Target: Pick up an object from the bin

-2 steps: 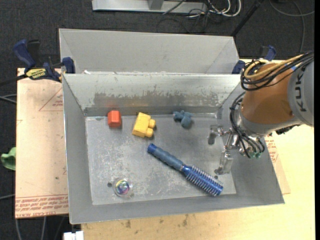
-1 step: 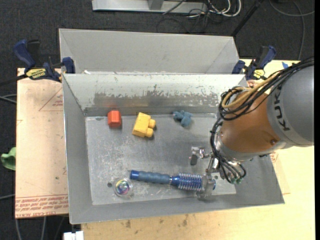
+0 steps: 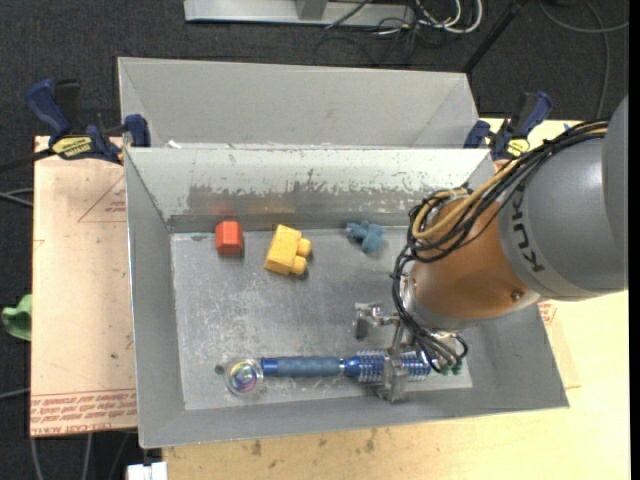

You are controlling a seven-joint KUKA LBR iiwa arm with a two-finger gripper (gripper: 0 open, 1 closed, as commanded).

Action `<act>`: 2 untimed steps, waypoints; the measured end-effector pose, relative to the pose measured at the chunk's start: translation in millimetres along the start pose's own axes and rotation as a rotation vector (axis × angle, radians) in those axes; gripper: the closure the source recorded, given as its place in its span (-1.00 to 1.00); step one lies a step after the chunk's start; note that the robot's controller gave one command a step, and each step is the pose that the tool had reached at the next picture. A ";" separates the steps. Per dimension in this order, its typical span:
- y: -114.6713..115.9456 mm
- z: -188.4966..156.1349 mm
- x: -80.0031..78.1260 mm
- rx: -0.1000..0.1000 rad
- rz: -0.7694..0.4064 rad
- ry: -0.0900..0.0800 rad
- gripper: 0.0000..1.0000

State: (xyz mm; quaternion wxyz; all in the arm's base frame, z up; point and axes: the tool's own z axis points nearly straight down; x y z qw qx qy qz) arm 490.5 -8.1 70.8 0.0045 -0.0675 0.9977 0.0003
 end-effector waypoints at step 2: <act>31.2 -134.7 2.3 0.000 -0.034 0.001 1.00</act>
Offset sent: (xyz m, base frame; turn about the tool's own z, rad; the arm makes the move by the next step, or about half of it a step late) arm 0.0000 0.0000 0.0000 0.0000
